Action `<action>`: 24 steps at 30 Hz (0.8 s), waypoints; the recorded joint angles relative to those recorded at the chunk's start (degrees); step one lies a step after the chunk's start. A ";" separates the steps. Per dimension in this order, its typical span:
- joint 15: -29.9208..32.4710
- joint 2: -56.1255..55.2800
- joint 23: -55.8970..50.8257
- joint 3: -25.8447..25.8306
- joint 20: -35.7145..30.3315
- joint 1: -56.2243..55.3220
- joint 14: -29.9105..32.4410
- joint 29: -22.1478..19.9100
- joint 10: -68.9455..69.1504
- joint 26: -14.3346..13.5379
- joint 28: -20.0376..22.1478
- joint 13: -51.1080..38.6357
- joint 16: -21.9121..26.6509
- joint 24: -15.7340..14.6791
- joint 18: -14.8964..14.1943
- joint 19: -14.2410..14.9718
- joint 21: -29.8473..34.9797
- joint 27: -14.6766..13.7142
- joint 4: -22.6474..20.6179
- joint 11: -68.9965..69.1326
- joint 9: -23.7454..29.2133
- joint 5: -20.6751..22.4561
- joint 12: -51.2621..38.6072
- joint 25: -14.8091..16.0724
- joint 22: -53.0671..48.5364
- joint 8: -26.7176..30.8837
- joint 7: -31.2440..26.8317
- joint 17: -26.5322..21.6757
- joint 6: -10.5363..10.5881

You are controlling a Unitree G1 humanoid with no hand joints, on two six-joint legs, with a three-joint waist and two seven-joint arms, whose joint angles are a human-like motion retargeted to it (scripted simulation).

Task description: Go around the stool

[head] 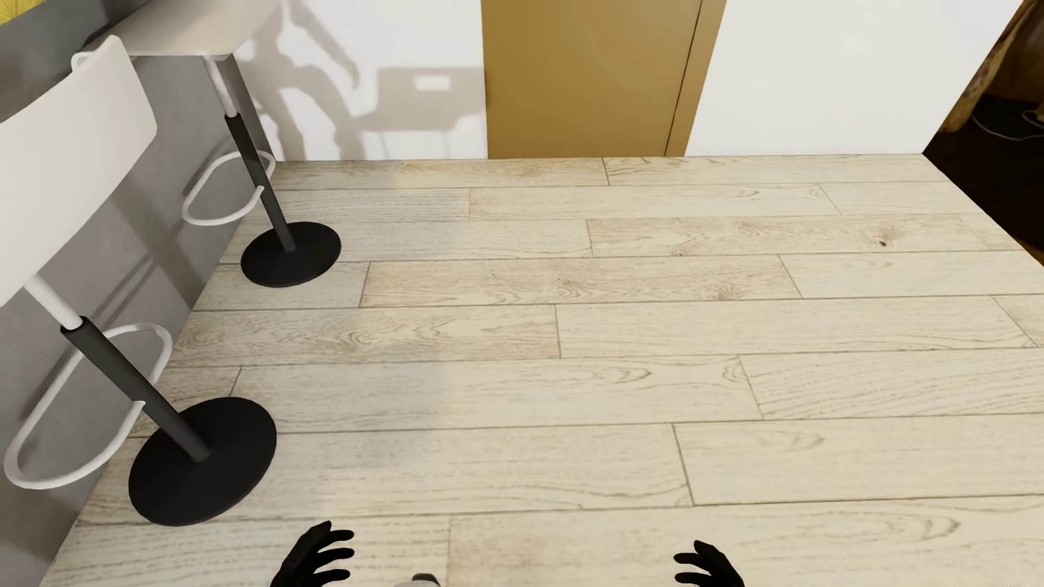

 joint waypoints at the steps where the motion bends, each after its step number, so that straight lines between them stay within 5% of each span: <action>1: 2.86 -0.12 0.76 -0.13 -0.65 -0.92 -4.39 -0.86 2.37 0.44 -0.08 -0.10 -0.66 0.05 0.02 0.36 0.26 0.13 0.48 -1.12 -0.73 0.45 -0.93 -0.78 0.46 0.21 -0.04 0.50 0.37; 2: 3.25 -0.37 0.39 0.39 -0.93 -1.15 -7.73 -1.44 7.16 0.94 -1.10 1.91 0.03 0.49 0.19 0.41 -0.20 -0.05 0.60 -1.39 -1.33 1.16 -1.94 -1.04 -1.26 0.45 -0.95 1.42 1.29; 5: 0.91 0.06 -0.46 -3.09 -0.61 1.29 1.50 0.09 2.78 -3.05 -4.37 3.91 2.98 2.59 1.29 0.24 1.82 1.02 1.48 -1.05 -1.75 1.59 -2.09 0.76 0.01 -0.03 -0.70 2.42 3.21; 7: -6.13 -0.53 -0.49 -2.70 -1.08 2.82 6.06 0.86 -0.64 -3.72 -4.62 4.70 2.17 3.17 3.62 -2.50 1.20 1.95 0.51 1.17 -2.10 1.11 -1.39 1.29 -0.43 0.08 -0.78 3.33 1.78; 8: -8.24 -1.03 -0.08 -1.63 -1.33 3.56 7.21 0.54 -2.30 -3.46 -4.40 3.79 3.11 3.03 2.17 -3.79 2.57 2.53 -0.15 2.30 -2.07 0.68 -0.92 1.53 -0.31 0.81 -0.34 2.60 -0.20; 10: -0.22 -0.06 -0.01 -0.53 -0.66 1.98 -0.11 0.12 0.14 -0.33 -2.61 1.88 1.61 2.39 2.86 1.45 0.54 3.28 -0.61 -1.84 -2.01 -0.28 0.15 2.57 -0.64 -0.15 -1.00 2.50 -1.34; 11: 0.88 0.12 -0.12 -1.25 -0.90 1.36 -4.09 0.25 1.36 1.38 -2.03 0.99 1.25 1.74 2.46 -0.98 0.06 3.43 -0.94 -2.75 -1.81 -0.26 0.23 3.18 -0.09 -0.38 -1.42 3.01 -1.50; 12: 0.79 -0.02 -2.06 -1.24 -0.34 0.39 -7.48 0.77 3.06 2.03 -2.24 2.47 1.28 0.93 1.78 1.84 -0.62 3.08 -0.25 -3.33 -1.71 0.09 -0.28 2.79 0.19 -0.53 -1.45 3.40 -0.72; 15: -5.67 -1.46 -1.95 -3.85 -0.22 1.65 3.37 2.90 -1.51 -0.99 -4.49 4.73 3.55 0.55 -0.65 -1.20 1.41 2.20 0.79 -0.84 -0.67 0.89 -1.85 -0.32 0.67 0.60 -0.15 4.38 -0.65; 17: -13.67 -2.62 -2.52 -3.70 -1.15 1.16 7.66 1.46 -4.01 -3.83 -4.01 5.40 4.34 1.91 4.22 -4.80 2.49 2.58 -0.34 8.12 -1.33 1.35 -2.17 0.55 1.59 2.63 -0.29 2.74 -2.08; 18: -15.75 -0.84 -2.57 -2.02 -1.14 -0.02 7.23 0.16 -3.99 -4.03 -2.82 4.93 3.97 2.12 4.85 -1.66 1.96 3.32 -0.73 11.63 -1.87 0.71 -1.16 1.34 1.75 2.98 -0.64 1.87 -2.89; 19: -18.02 2.22 -2.71 0.68 -1.36 -1.64 5.10 -1.21 -3.46 -3.35 -1.49 4.00 4.37 2.02 2.91 1.18 1.38 4.20 -0.86 12.98 -2.24 -0.06 -0.33 2.21 2.21 3.18 -0.84 0.78 -3.89; 20: -16.71 5.72 -1.72 4.48 -0.04 -3.88 -0.30 -2.51 -1.20 -1.24 0.16 3.30 2.14 1.86 0.00 8.95 1.14 4.37 0.40 8.56 -1.99 -1.09 0.72 2.95 1.47 2.70 -0.18 -1.41 -3.78; 21: -10.07 5.39 -0.12 7.64 -0.11 -6.37 -6.37 -3.51 5.97 0.56 1.49 3.94 0.37 1.68 -2.33 2.98 -1.71 3.96 0.68 6.29 -2.52 -1.16 2.66 2.48 0.85 1.02 -0.85 -1.79 -2.14; 24: -6.76 4.34 -2.13 5.78 2.33 -2.54 -9.70 -3.80 16.29 3.97 2.06 5.00 3.13 1.91 -6.70 2.97 -0.51 2.47 1.59 2.67 -5.16 -0.92 4.13 -2.61 1.45 0.65 -1.38 1.89 2.83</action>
